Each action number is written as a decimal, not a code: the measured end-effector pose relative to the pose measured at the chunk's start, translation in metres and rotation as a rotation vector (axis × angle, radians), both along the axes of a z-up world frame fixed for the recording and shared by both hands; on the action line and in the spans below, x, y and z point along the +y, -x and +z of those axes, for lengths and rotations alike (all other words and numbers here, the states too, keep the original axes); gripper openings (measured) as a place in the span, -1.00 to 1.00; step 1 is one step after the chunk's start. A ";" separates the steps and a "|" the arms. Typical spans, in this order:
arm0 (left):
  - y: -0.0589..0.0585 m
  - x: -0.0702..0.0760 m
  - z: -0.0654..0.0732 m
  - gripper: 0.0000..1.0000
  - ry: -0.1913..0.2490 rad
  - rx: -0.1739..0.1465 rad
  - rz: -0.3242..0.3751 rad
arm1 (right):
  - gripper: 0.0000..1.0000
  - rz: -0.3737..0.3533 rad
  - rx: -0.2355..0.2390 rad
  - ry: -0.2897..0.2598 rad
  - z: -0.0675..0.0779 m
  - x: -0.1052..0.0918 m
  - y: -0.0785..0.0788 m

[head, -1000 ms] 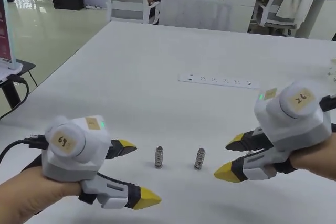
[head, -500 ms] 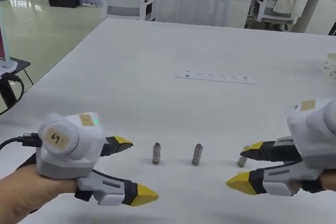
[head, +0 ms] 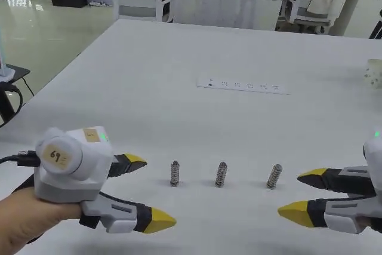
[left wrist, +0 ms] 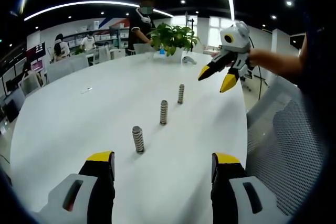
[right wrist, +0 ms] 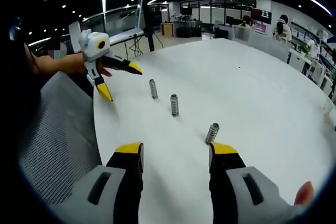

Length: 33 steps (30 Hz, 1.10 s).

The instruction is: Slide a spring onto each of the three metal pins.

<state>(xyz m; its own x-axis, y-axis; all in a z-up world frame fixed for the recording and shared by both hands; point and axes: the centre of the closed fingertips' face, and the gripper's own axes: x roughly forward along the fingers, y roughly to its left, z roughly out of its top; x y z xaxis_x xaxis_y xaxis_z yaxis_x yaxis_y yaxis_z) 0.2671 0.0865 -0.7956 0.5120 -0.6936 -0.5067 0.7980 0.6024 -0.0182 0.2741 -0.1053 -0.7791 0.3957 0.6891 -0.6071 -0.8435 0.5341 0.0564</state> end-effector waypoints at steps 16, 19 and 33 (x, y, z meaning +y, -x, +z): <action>-0.001 0.003 -0.001 0.44 0.013 0.011 0.015 | 0.41 -0.030 -0.073 -0.098 -0.002 -0.004 -0.010; -0.001 0.004 -0.002 0.45 0.016 0.012 0.018 | 0.44 -0.031 -0.067 -0.089 -0.006 -0.003 -0.011; -0.003 0.004 -0.002 0.51 0.031 0.015 0.032 | 0.51 -0.021 -0.065 -0.104 -0.007 0.000 -0.016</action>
<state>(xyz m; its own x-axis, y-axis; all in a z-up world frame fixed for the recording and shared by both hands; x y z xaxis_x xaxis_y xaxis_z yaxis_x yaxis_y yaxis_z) 0.2697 0.0907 -0.7975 0.5265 -0.6927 -0.4929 0.7780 0.6263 -0.0493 0.2899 -0.1058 -0.7861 0.4468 0.7384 -0.5050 -0.8362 0.5454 0.0576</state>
